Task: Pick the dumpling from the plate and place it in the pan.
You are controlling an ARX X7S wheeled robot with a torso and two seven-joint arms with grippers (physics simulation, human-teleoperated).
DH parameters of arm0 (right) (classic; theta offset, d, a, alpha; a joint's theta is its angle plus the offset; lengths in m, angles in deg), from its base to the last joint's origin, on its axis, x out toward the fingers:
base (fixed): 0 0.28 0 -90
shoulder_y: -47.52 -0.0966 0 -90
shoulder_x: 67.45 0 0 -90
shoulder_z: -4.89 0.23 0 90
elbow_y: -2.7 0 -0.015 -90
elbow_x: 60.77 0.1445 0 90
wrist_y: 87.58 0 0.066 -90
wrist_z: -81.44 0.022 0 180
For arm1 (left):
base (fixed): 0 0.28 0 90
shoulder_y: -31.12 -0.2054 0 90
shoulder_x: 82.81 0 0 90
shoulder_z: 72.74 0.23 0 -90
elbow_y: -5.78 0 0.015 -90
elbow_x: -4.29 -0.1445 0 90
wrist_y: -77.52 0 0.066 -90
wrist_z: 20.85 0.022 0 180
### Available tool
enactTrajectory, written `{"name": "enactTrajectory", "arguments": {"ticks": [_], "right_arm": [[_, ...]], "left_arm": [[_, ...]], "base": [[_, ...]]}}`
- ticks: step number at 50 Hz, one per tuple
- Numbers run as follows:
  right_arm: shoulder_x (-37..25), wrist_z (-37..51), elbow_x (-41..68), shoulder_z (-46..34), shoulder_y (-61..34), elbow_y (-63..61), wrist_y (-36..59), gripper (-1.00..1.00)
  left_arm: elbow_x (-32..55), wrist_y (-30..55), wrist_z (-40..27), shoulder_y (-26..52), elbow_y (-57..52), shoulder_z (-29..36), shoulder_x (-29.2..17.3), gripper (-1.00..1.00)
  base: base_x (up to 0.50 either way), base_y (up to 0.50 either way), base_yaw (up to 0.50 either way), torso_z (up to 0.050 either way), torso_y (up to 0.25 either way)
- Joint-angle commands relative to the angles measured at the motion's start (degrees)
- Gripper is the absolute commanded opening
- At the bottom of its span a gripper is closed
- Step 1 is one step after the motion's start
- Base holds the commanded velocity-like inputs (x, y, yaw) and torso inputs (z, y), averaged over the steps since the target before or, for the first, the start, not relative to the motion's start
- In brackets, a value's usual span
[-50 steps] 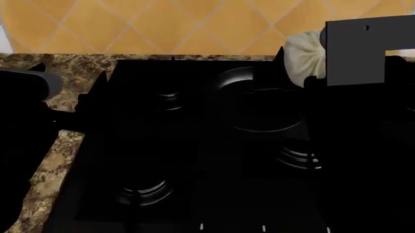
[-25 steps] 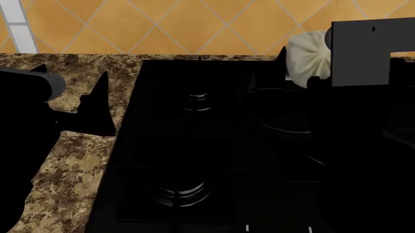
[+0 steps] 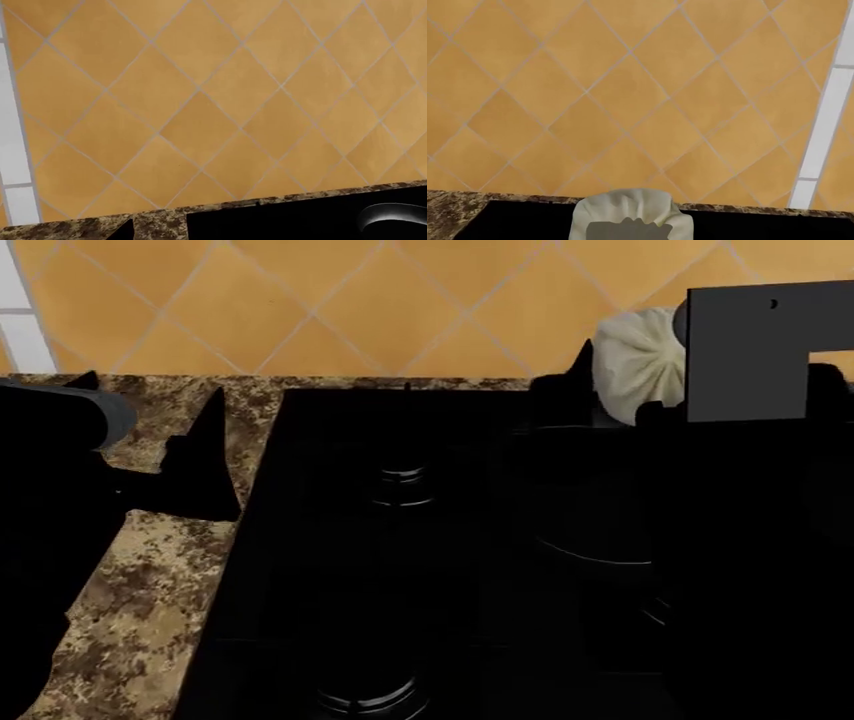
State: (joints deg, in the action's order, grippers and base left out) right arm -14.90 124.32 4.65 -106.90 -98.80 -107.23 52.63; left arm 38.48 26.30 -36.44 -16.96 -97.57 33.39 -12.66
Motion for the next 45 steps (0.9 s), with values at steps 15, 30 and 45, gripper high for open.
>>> {"name": "enactTrajectory", "arguments": {"ticks": [15,30,45], "right_arm": [[-0.1,-1.0,-1.4,0.2,0.2,-0.4,-0.1,-1.00],[-0.3,-0.2,-0.1,-0.3,-0.3,-0.1,1.7,-1.00],[-1.4,1.8,11.0,-2.2,-11.3,6.4,16.7,-1.00]], "left_arm": [[0.3,-0.1,-0.4,0.1,0.0,0.5,0.0,1.00],[0.3,-0.7,-0.3,-0.2,0.3,0.6,-0.1,1.00],[0.0,-2.2,0.6,-0.1,2.1,1.1,0.1,1.00]], "base": [[0.30,0.00,0.00,0.000,0.001],[0.00,0.00,0.00,0.000,0.001],[0.00,0.00,0.00,0.000,0.000]]}}
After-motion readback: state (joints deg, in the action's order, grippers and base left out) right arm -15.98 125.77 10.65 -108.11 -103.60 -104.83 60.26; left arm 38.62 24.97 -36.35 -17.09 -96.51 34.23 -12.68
